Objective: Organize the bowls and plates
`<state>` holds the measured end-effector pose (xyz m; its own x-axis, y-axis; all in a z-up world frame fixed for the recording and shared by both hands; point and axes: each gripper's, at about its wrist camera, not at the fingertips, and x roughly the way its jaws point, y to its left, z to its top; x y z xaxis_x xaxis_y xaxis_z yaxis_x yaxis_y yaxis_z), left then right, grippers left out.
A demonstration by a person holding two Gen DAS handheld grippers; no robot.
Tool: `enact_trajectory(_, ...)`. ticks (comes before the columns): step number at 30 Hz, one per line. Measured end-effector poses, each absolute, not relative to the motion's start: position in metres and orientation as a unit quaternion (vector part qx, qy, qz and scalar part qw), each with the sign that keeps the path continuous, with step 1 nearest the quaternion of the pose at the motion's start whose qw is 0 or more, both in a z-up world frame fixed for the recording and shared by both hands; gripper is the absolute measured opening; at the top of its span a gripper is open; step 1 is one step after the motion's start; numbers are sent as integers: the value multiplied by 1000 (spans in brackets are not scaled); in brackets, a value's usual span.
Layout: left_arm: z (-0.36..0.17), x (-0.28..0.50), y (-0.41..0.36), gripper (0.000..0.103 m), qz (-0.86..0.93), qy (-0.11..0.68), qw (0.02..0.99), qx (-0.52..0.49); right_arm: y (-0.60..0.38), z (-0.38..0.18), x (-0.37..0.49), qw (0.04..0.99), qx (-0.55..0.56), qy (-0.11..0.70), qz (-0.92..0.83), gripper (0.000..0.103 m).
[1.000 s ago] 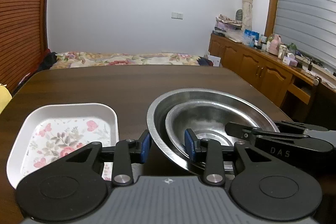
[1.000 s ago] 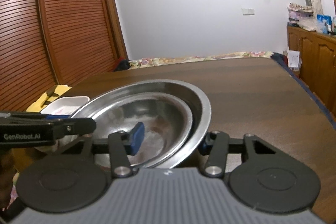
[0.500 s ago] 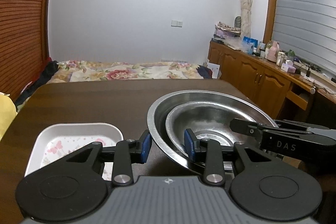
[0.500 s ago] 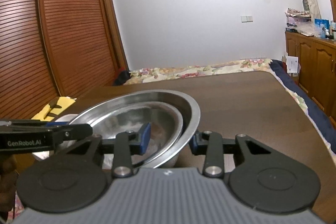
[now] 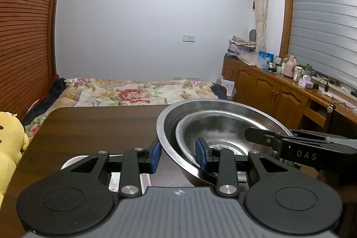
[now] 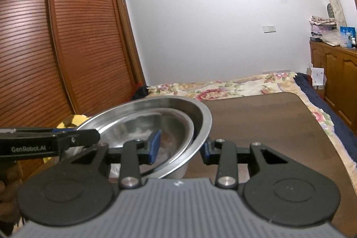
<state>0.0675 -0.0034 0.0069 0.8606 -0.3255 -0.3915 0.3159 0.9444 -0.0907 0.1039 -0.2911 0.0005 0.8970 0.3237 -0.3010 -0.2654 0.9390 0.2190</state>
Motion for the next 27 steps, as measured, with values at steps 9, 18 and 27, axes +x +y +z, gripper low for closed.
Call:
enact_trajectory(9, 19, 61, 22, 36, -143, 192, 971, -11, -272, 13, 105, 970, 81, 157, 165, 39)
enact_trajectory(18, 20, 59, 59, 36, -111, 189, 975, -26, -243, 22, 109, 967, 67, 153, 195, 39)
enact_trajectory(27, 8, 59, 88, 36, -87, 199, 975, -35, -213, 22, 117, 959, 55, 163, 224, 39)
